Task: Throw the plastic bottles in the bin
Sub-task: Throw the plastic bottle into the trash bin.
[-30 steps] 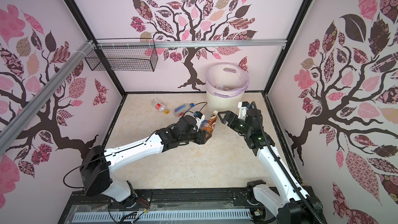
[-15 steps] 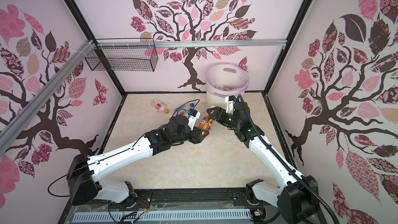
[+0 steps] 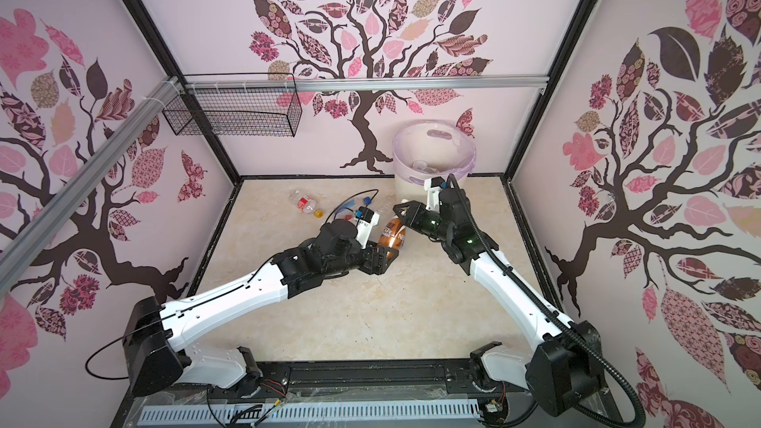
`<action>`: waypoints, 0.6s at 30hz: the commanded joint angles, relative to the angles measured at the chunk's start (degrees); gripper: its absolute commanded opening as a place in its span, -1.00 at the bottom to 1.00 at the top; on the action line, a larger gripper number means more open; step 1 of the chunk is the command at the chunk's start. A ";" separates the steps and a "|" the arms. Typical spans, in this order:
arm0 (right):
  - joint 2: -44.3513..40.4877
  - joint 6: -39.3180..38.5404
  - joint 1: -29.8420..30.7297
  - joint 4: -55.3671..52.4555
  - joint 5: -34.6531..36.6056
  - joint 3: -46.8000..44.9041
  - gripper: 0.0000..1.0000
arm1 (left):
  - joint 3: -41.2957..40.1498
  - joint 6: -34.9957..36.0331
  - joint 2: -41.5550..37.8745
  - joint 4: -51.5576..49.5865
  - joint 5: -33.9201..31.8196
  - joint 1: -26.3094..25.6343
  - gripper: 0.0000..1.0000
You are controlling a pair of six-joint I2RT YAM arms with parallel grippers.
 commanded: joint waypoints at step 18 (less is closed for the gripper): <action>13.45 -31.18 0.14 -15.76 31.13 61.42 -0.38 | 14.38 7.09 -9.23 -6.94 -1.02 5.86 0.97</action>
